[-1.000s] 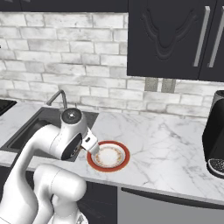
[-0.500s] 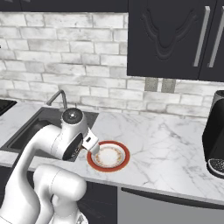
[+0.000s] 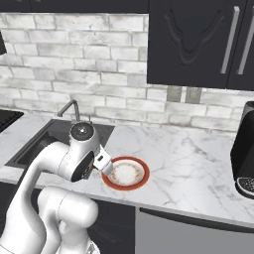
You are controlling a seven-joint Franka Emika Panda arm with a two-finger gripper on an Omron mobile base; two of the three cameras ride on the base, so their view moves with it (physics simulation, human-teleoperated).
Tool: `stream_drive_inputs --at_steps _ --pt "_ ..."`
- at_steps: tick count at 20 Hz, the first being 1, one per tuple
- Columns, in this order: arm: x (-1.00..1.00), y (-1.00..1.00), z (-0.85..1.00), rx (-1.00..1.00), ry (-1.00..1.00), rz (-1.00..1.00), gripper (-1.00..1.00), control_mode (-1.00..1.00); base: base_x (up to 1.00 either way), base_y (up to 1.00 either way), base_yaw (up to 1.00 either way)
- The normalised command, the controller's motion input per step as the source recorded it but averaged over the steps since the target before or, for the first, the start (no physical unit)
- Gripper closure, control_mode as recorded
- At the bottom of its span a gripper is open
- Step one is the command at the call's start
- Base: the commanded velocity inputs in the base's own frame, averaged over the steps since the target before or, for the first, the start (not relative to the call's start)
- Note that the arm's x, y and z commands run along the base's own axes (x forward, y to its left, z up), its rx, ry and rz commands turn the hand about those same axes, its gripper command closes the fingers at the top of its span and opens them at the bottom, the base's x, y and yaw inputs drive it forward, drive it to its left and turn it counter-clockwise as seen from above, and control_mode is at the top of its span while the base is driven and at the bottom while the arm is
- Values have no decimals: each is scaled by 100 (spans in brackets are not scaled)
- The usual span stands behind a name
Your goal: Pick the croissant and place it on the pan. Then turn on the stove to warm the croissant.
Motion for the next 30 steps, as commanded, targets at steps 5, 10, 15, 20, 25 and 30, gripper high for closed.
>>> stream_drive_inputs --at_steps 5,10,15,20,25,30 --pt "0 0 0 0 0 0 100 100 -53 0 9" --pt "0 0 0 0 0 0 100 100 -56 0 9" --pt "0 0 0 0 0 0 100 100 -37 9 10" --pt "0 0 0 0 0 0 100 100 -25 32 13" --pt "0 0 0 0 0 0 100 100 -12 48 14" --pt "0 0 0 0 0 0 100 100 0 58 12"
